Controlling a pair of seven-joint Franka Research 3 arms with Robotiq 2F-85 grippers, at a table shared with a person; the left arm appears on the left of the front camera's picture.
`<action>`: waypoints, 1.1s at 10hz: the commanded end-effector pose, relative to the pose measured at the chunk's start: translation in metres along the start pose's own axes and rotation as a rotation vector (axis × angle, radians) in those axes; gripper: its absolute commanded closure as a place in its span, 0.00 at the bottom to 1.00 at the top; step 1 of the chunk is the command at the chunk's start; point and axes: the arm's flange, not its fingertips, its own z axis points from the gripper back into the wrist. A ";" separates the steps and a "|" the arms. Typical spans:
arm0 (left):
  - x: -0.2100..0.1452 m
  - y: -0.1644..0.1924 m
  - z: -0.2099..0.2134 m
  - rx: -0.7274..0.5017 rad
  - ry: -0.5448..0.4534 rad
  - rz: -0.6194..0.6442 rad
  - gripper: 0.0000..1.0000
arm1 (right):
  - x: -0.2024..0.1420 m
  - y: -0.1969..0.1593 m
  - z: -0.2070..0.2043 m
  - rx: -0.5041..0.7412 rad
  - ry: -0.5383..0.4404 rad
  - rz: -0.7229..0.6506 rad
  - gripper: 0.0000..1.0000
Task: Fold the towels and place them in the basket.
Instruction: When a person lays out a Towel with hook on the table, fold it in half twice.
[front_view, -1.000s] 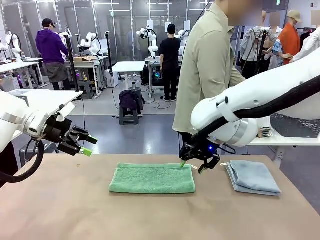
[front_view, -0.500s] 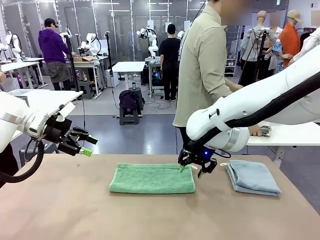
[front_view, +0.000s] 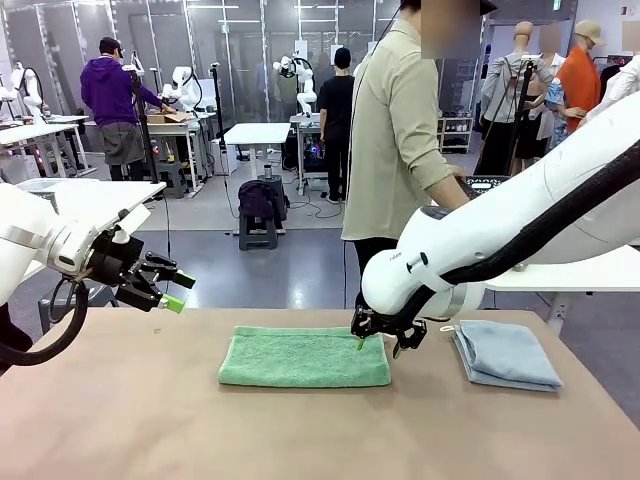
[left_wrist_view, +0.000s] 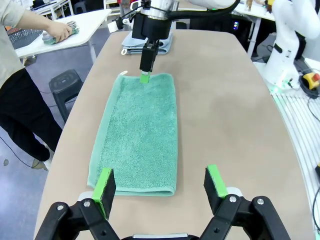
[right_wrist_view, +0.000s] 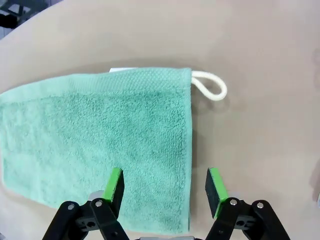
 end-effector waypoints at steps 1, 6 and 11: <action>0.001 -0.001 0.001 -0.004 -0.010 0.010 0.10 | 0.001 0.007 -0.009 -0.043 -0.037 -0.038 0.18; 0.001 -0.001 0.001 -0.004 -0.010 0.010 0.10 | 0.006 0.007 -0.016 -0.024 -0.016 -0.032 0.42; 0.001 -0.001 0.001 -0.004 -0.010 0.010 0.10 | 0.007 0.005 -0.015 -0.032 0.001 -0.032 0.94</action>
